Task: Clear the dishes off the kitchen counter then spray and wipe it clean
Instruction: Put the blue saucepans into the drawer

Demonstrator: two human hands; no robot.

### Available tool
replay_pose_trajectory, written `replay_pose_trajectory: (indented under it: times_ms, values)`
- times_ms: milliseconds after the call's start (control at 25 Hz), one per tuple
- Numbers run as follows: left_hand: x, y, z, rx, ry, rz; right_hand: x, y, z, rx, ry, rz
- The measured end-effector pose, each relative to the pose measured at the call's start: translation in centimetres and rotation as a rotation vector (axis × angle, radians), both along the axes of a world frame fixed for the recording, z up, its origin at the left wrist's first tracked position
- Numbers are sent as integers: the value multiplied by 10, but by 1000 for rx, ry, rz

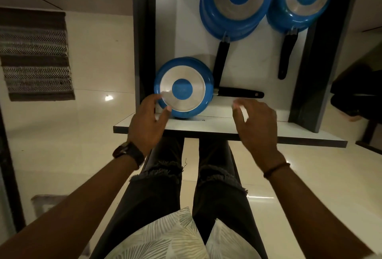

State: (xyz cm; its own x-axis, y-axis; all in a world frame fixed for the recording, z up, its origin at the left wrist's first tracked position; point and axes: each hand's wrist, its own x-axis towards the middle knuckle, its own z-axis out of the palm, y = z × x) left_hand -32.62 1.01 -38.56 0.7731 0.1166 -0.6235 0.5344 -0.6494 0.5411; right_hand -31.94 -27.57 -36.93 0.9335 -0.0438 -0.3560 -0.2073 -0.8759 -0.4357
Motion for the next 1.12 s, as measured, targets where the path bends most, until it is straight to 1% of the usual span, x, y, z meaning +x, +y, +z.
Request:
replay_pose_trajectory:
  times_ms: [80, 120, 200, 280, 400, 640, 760, 920, 960, 1040, 1080, 1120]
  values:
    - [-19, -2, -3, 228, -120, -303, -37, -5, 2, -112, 5, -25]
    - [-21, -2, -9, 306, -163, -411, -49, -8, -7, -182, 10, -4]
    - [-17, -3, -14, 384, -207, -532, -54, -12, -26, -293, -66, 58]
    - [-9, -2, -17, 429, -228, -570, -44, -11, -37, -326, -155, 51]
    - [9, 1, -20, 460, -262, -556, -23, -9, -41, -313, -226, 36]
    - [74, -6, -23, 537, -419, -511, 45, -14, -51, -294, -434, 26]
    - [119, -7, -24, 585, -473, -489, 88, -16, -57, -332, -521, 28]
    - [195, -9, -23, 592, -550, -501, 165, -17, -56, -299, -580, 25]
    - [214, -9, -22, 559, -571, -471, 183, -18, -54, -274, -598, 13]
    - [241, -11, -18, 460, -658, -357, 209, -17, -44, -136, -633, -77]
    - [249, -12, -16, 414, -710, -277, 216, -15, -37, -37, -655, -165]
    - [253, -16, -12, 354, -755, -167, 218, -13, -33, 79, -684, -300]
